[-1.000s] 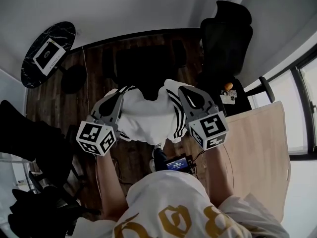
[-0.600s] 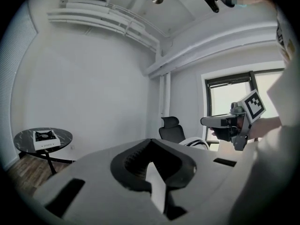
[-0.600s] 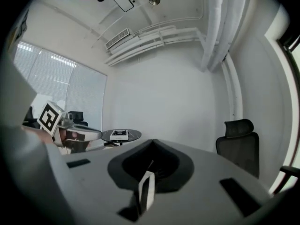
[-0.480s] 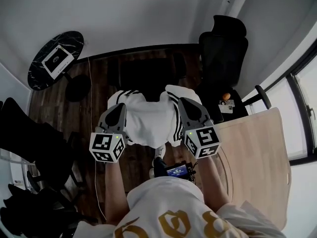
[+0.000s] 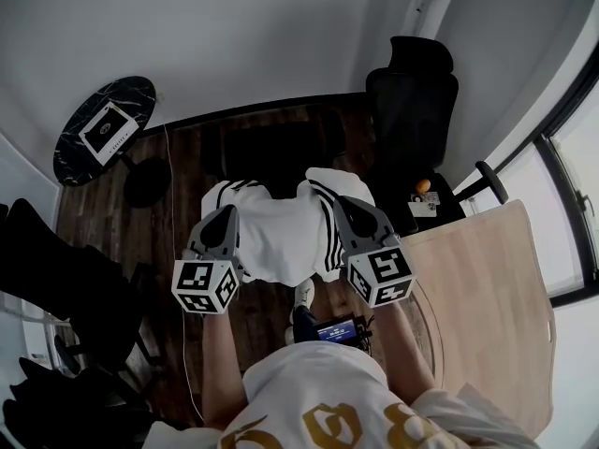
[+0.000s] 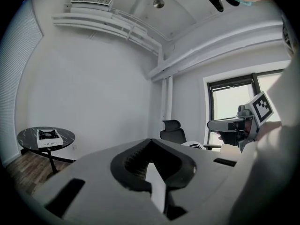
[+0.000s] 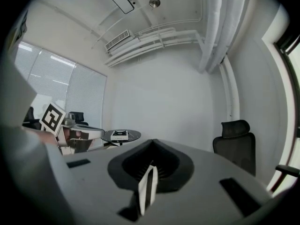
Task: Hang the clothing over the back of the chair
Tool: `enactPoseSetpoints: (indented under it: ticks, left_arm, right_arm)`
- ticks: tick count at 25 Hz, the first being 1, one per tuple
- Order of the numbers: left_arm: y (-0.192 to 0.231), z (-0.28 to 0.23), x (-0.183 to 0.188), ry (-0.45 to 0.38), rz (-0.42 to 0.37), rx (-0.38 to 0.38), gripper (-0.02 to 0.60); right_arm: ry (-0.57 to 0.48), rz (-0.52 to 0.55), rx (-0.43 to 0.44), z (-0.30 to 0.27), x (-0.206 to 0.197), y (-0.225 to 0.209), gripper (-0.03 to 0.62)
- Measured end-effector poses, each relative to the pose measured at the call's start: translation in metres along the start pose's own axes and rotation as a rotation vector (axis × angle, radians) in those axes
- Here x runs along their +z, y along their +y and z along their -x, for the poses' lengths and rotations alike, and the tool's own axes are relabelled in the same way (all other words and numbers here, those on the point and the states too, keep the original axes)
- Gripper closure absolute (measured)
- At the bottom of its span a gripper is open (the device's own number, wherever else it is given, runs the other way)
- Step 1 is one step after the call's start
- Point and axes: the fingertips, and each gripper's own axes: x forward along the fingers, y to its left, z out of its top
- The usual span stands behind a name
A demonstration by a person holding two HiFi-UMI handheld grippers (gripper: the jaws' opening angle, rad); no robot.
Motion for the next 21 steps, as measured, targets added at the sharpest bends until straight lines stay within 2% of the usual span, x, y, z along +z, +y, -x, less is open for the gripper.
enactPoseSetpoints:
  ticks: [21]
  left_arm:
    - [-0.005,-0.002,-0.003,0.015,0.009,-0.015,0.560]
  right_arm:
    - [0.017,-0.017,0.005,0.010,-0.011,-0.004,0.582]
